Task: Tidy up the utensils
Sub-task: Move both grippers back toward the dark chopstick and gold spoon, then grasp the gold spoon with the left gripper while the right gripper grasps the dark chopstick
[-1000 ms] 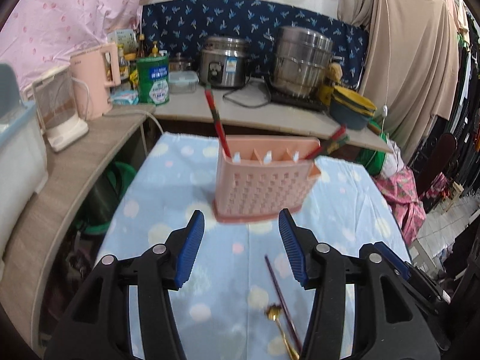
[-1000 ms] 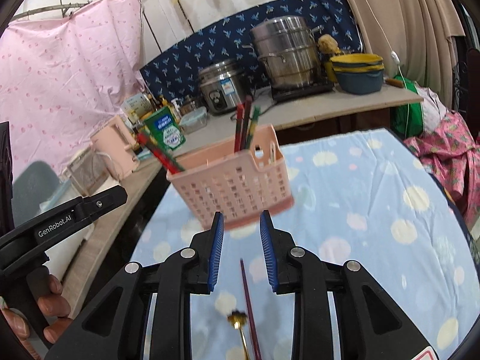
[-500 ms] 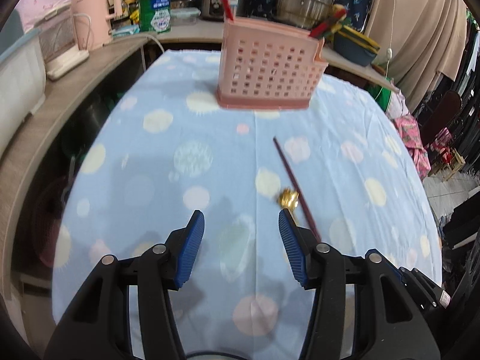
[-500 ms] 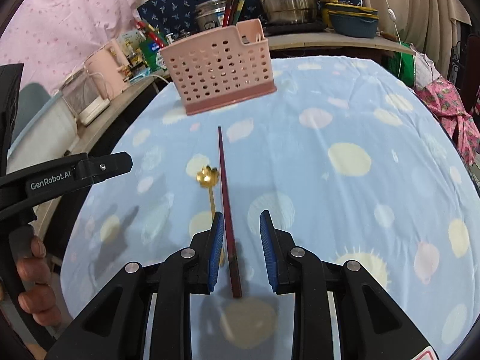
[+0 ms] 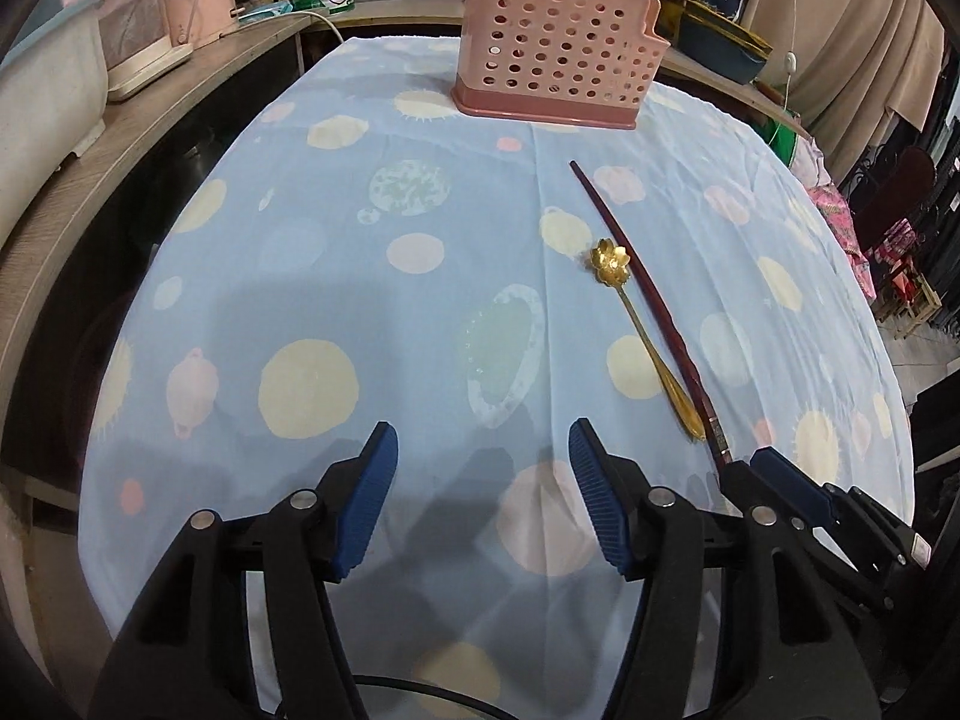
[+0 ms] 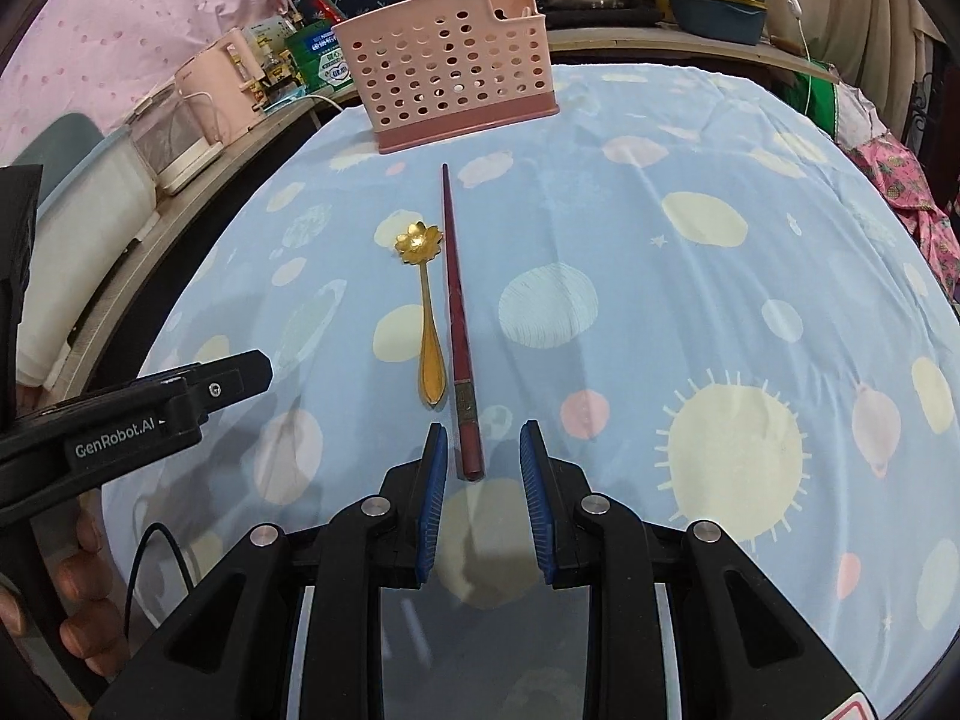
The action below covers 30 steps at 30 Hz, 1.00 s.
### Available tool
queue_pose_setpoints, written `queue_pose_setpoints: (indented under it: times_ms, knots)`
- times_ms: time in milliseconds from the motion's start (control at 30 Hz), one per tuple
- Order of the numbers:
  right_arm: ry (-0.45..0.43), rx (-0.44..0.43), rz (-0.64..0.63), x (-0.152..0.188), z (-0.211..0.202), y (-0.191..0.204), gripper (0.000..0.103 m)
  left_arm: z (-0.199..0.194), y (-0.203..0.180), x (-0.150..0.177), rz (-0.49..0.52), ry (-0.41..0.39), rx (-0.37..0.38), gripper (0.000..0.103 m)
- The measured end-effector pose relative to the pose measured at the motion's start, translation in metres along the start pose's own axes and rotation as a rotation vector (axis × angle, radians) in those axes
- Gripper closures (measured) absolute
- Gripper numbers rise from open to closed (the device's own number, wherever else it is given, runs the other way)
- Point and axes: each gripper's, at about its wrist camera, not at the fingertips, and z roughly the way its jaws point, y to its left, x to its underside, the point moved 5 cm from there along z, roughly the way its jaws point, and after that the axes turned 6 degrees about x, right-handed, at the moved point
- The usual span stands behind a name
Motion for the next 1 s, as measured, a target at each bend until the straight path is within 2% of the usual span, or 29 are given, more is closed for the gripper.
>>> queue_pose_setpoints:
  times_ms: [267,500,733,1000]
  knots:
    - [0.008,0.015,-0.025,0.002,0.008,0.005,0.078,0.000,-0.003,0.000,0.010,0.000,-0.010,0.040]
    - [0.004,0.033,-0.013,0.001,0.010,-0.001,0.094,0.003,-0.007,0.001,0.017,0.009,-0.010,0.034]
    - [-0.008,0.040,0.002,-0.001,0.006,-0.007,0.095,0.009,-0.022,0.000,0.038,0.021,0.016,0.030]
    - [-0.024,0.062,0.048,-0.003,-0.001,-0.027,0.095,0.026,-0.059,-0.002,0.089,0.044,0.068,0.026]
